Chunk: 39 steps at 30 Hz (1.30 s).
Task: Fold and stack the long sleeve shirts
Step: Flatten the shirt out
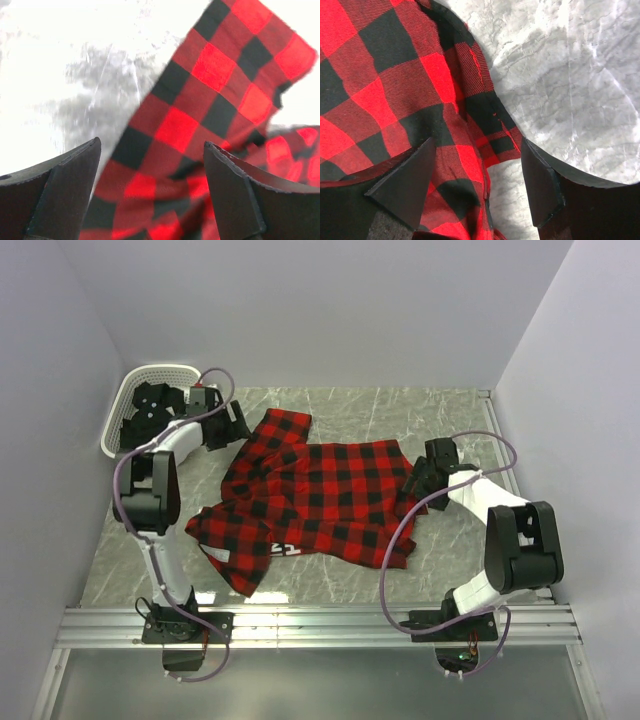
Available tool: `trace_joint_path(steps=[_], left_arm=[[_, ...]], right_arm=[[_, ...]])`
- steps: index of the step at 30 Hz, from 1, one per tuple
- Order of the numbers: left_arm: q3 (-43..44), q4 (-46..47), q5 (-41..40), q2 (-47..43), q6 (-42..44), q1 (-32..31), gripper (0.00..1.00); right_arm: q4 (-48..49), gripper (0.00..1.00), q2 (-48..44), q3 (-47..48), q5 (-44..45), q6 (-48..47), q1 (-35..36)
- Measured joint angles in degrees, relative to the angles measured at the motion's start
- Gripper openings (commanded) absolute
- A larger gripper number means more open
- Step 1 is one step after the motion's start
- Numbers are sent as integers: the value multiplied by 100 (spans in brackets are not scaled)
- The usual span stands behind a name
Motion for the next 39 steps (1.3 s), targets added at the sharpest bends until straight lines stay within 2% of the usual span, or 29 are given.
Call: trace_joint_path(steps=[7, 11, 17, 19, 23, 26, 27, 28, 29, 30, 34, 35, 39], left_arm=[[485, -234, -446, 787, 455, -240, 86], [584, -363, -763, 811, 549, -439, 85], [588, -522, -1386, 857, 706, -767, 77], [588, -527, -1609, 881, 748, -868, 67], [588, -535, -1851, 909, 800, -962, 51], [595, -555, -1934, 922, 837, -977, 38], [625, -570, -1941, 944, 835, -984, 28], [664, -586, -1941, 968, 841, -992, 22], [715, -597, -1945, 997, 837, -1003, 15], [754, -601, -1954, 1025, 841, -1012, 1], [1025, -664, -2037, 1193, 938, -1049, 0], [1106, -675, -2050, 1255, 946, -1054, 1], [1687, -876, -2149, 1596, 990, -1054, 1]], right_arm=[[22, 71, 136, -11, -142, 0, 0], [28, 69, 157, -11, -166, 0, 0], [39, 66, 264, -48, -186, -2, 0], [50, 64, 289, -48, -184, -4, 0], [72, 51, 352, -46, -188, -33, 0], [101, 47, 387, -37, -179, -55, 0], [98, 45, 398, -28, -175, -66, 0], [92, 42, 413, -15, -166, -68, 0], [81, 34, 437, 9, -157, -70, 0], [68, 29, 468, 39, -153, -81, 0], [52, 4, 529, 81, -138, -85, 0], [52, 1, 533, 81, -138, -85, -2], [37, 0, 533, 81, -111, -57, -22]])
